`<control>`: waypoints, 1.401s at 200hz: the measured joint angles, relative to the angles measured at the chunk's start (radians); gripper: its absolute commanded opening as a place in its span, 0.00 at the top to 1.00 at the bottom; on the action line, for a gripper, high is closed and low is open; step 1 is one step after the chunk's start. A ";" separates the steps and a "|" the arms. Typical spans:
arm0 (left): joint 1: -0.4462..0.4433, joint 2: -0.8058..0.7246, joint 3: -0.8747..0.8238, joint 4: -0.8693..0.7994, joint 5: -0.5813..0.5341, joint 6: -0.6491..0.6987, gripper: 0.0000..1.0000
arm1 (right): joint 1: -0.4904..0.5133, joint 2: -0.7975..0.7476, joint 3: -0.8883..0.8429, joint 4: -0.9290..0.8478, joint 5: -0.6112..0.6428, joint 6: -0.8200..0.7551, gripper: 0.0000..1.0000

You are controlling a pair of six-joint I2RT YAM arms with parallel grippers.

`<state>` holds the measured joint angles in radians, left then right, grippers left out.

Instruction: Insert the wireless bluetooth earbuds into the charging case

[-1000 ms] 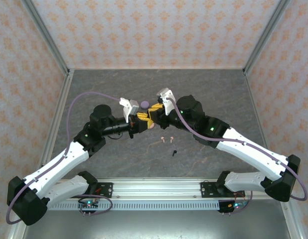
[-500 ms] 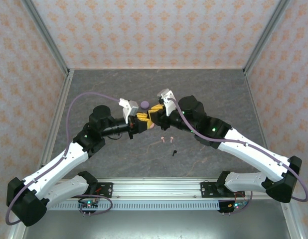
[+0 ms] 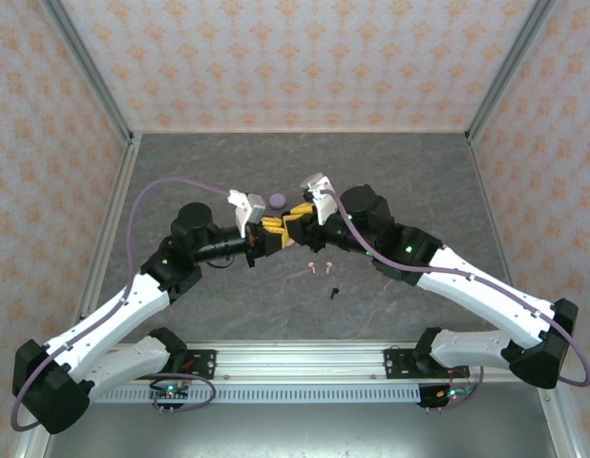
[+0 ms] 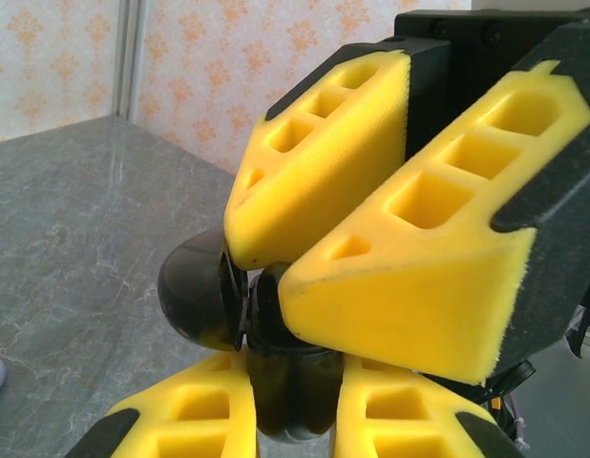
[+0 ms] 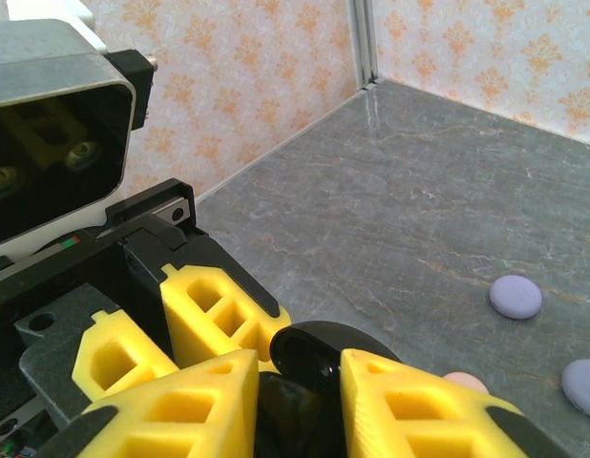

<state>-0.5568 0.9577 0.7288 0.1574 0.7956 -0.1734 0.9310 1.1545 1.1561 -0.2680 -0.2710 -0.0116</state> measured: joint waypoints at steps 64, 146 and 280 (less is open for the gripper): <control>0.000 0.000 -0.025 0.032 -0.010 0.044 1.00 | -0.044 -0.001 0.109 -0.074 -0.019 0.062 0.49; -0.013 -0.048 -0.038 0.041 -0.074 0.138 1.00 | -0.165 -0.031 0.149 -0.246 0.045 0.177 0.47; -0.013 -0.146 -0.039 0.012 -0.133 0.229 1.00 | -0.215 0.126 -0.206 -0.410 0.060 0.417 0.48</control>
<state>-0.5697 0.8116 0.6903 0.1692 0.6624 0.0555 0.7162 1.2800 0.9497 -0.6777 -0.2108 0.4053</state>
